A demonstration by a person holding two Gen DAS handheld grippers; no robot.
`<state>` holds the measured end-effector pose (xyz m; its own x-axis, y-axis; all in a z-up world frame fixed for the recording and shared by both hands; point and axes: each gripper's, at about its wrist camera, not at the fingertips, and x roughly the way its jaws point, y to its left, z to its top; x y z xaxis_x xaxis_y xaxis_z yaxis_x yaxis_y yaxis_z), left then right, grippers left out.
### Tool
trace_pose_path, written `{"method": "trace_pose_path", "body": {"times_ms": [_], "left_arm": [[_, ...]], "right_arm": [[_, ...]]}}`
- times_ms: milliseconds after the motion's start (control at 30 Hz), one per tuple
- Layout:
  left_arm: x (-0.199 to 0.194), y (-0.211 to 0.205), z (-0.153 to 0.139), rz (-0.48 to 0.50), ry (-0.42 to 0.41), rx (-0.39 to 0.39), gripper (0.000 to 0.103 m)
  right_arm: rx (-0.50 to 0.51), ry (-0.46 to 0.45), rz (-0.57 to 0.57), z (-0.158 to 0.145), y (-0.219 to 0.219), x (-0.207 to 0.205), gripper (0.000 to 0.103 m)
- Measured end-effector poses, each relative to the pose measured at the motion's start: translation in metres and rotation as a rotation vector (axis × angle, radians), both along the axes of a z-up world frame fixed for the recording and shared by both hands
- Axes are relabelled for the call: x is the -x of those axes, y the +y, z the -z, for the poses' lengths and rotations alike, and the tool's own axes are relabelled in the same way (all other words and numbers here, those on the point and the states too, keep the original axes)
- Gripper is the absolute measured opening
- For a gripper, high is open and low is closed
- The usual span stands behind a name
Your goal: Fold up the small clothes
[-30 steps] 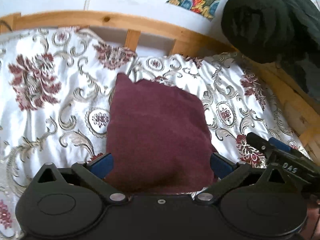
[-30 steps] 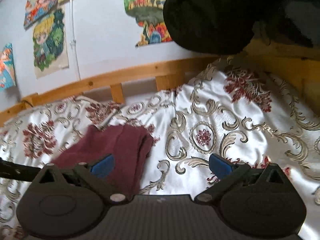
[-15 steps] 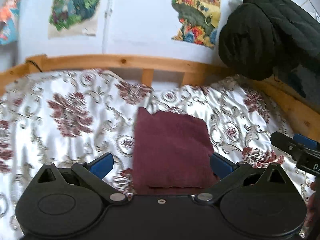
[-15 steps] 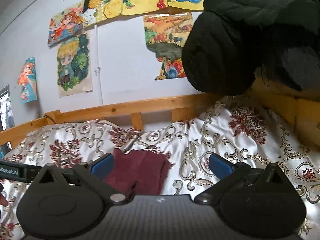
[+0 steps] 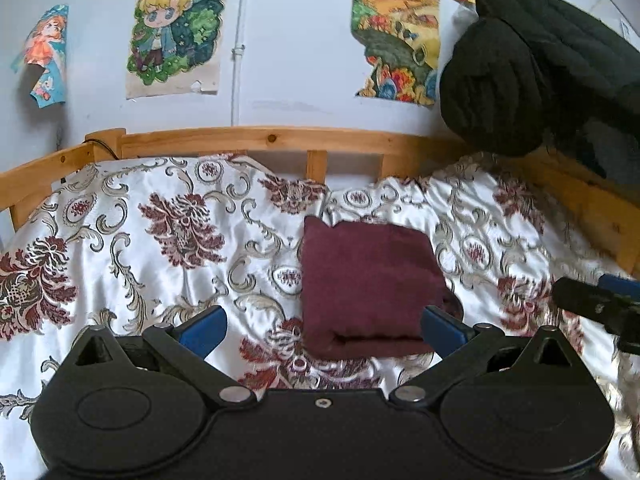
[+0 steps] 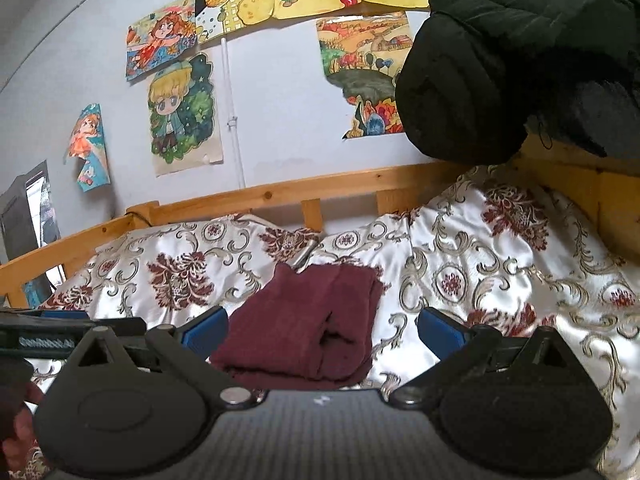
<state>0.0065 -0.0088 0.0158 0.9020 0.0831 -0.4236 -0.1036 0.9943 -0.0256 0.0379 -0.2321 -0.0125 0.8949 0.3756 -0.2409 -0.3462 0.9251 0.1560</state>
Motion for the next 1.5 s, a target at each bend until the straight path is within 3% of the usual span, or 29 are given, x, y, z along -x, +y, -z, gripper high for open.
{"method": "trace_pose_path", "body": {"times_ms": [200,567,867,1500], "left_arm": [[-0.002,0.005,0.019,0.038,0.021,0.014,0.102],[-0.021,0.020,0.048,0.027,0.092,0.067,0.102],[-0.021,0.028,0.052,-0.001,0.104,0.076,0.102],[-0.017,0.019,0.052,0.034,0.104,0.048,0.102]], "right_arm": [[0.010,-0.003,0.027,0.013,0.002,0.015,0.103],[0.018,0.008,0.011,0.037,0.015,-0.003,0.103],[0.020,0.017,0.019,0.045,0.018,-0.006,0.103],[0.021,0.022,0.025,0.043,0.016,-0.005,0.103]]}}
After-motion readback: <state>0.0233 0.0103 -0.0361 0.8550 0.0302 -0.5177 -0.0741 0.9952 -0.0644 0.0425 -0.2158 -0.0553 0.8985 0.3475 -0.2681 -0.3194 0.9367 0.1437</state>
